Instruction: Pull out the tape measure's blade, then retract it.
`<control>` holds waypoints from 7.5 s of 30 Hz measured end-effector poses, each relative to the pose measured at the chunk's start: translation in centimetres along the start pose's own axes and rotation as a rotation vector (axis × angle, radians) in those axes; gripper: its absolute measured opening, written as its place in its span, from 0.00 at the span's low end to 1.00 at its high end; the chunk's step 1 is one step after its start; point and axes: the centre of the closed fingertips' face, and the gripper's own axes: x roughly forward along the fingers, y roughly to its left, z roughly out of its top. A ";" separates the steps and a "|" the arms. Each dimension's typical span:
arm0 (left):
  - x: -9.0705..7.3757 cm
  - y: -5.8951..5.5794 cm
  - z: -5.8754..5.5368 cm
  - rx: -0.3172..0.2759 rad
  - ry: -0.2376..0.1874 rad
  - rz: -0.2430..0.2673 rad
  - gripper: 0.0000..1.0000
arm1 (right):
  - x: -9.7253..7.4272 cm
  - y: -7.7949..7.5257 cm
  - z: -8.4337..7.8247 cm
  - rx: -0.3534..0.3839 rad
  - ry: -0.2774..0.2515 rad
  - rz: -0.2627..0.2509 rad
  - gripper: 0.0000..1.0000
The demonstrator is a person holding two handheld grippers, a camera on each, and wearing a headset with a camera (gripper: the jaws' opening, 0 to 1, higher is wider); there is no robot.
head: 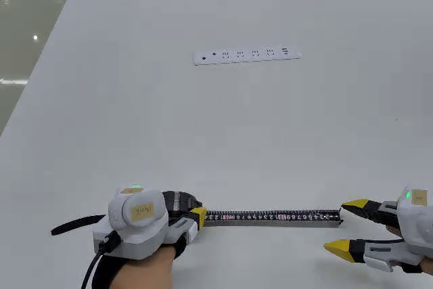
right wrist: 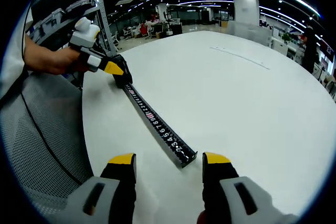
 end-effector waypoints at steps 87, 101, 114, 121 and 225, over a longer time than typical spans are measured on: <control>0.1 0.0 -0.1 -0.006 0.037 -0.008 0.57 | 4.7 2.2 3.7 -0.168 -0.112 0.184 0.13; 0.1 0.1 -0.1 -0.017 0.042 -0.017 0.57 | 5.8 3.4 5.4 -0.178 -0.137 0.218 0.12; 0.1 0.1 -0.1 -0.025 0.042 -0.020 0.57 | 6.2 3.8 5.8 -0.154 -0.143 0.254 0.12; 0.0 0.1 -0.1 -0.027 0.040 -0.022 0.57 | 6.8 4.3 6.1 -0.149 -0.151 0.264 0.12; 0.4 0.1 -0.2 -0.030 0.028 0.008 0.61 | 9.2 6.2 7.2 -0.103 -0.230 0.279 0.12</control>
